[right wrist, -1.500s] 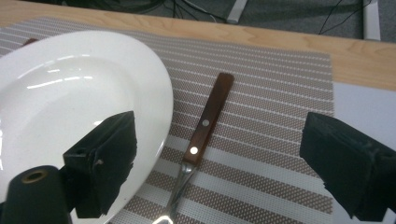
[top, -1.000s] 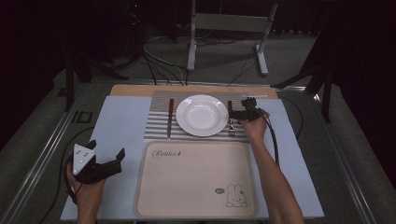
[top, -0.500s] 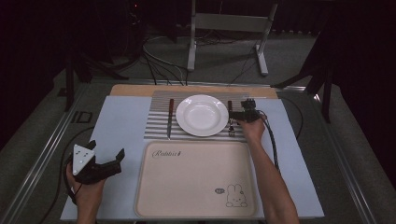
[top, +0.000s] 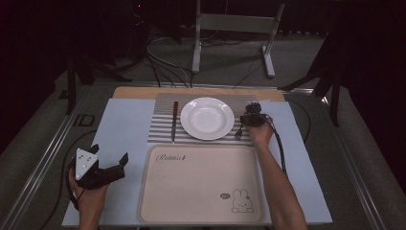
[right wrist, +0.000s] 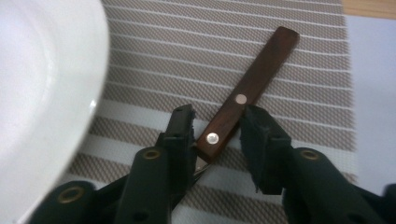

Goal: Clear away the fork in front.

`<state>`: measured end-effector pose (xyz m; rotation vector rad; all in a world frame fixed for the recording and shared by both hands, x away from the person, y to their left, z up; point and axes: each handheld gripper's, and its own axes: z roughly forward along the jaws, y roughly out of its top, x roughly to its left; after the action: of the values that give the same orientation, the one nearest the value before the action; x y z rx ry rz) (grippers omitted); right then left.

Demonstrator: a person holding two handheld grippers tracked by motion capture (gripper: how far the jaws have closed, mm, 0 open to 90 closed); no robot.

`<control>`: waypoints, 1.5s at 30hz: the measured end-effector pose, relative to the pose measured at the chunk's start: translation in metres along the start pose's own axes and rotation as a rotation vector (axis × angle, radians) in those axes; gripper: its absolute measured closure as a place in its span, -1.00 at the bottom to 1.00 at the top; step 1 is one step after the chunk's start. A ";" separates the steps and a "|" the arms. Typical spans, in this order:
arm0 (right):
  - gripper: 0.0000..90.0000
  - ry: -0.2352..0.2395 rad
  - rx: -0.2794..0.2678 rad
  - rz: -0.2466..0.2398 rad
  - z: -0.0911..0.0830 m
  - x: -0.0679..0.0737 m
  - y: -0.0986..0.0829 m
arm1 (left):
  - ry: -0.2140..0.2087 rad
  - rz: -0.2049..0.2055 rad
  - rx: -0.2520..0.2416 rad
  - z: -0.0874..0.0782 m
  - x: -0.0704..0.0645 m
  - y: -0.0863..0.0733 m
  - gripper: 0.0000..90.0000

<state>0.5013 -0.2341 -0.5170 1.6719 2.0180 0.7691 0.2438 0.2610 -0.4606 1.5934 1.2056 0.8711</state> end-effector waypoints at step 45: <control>0.74 0.027 0.204 -0.125 -0.045 -0.023 -0.005 | -0.015 0.035 0.024 0.005 -0.009 0.000 -1.00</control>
<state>0.4745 -0.2645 -0.4866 1.6294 2.2609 0.5616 0.2462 0.2509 -0.4628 1.6424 1.1847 0.8683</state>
